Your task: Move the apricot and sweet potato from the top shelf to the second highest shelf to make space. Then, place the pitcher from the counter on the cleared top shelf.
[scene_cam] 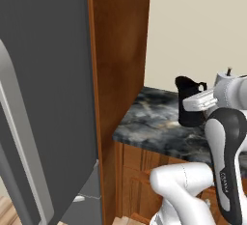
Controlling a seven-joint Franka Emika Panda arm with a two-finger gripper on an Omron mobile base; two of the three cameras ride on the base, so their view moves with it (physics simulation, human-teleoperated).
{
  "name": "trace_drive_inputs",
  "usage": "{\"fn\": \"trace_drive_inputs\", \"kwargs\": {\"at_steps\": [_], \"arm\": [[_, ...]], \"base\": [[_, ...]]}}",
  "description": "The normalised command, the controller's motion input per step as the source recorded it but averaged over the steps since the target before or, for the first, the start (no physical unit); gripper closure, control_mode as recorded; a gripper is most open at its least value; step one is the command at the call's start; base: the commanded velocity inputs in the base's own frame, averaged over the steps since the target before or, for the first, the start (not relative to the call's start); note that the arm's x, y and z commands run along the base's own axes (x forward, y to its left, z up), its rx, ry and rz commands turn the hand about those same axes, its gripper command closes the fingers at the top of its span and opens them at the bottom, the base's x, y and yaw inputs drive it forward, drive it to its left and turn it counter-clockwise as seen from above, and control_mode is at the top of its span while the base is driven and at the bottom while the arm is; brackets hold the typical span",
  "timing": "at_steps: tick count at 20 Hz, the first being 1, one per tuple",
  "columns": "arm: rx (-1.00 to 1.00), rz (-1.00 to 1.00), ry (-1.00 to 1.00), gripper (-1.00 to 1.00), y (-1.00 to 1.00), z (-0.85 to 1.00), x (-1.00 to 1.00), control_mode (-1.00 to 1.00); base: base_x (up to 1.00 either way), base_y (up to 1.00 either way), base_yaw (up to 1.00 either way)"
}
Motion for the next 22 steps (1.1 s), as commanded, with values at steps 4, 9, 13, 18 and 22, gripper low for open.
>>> {"fn": "trace_drive_inputs", "kwargs": {"at_steps": [4, 9, 13, 18, 22], "arm": [[-0.07, -0.09, -0.02, 1.00, 0.10, 0.00, -0.31, -1.00], [-0.01, -0.02, -0.02, 1.00, 0.01, 0.00, -0.07, 1.00], [0.00, 0.00, 0.00, 1.00, 0.00, 0.00, 0.00, 1.00], [0.00, 0.00, 0.00, 1.00, 0.00, 0.00, 0.00, 1.00], [0.00, 0.00, 0.00, 1.00, 0.00, 0.00, 0.00, 1.00]], "base": [[0.00, 0.00, 0.00], [-0.31, 0.04, -0.04], [-0.35, 0.24, 0.04], [-0.27, 0.57, 0.30], [-0.23, 0.80, 0.47]]}}
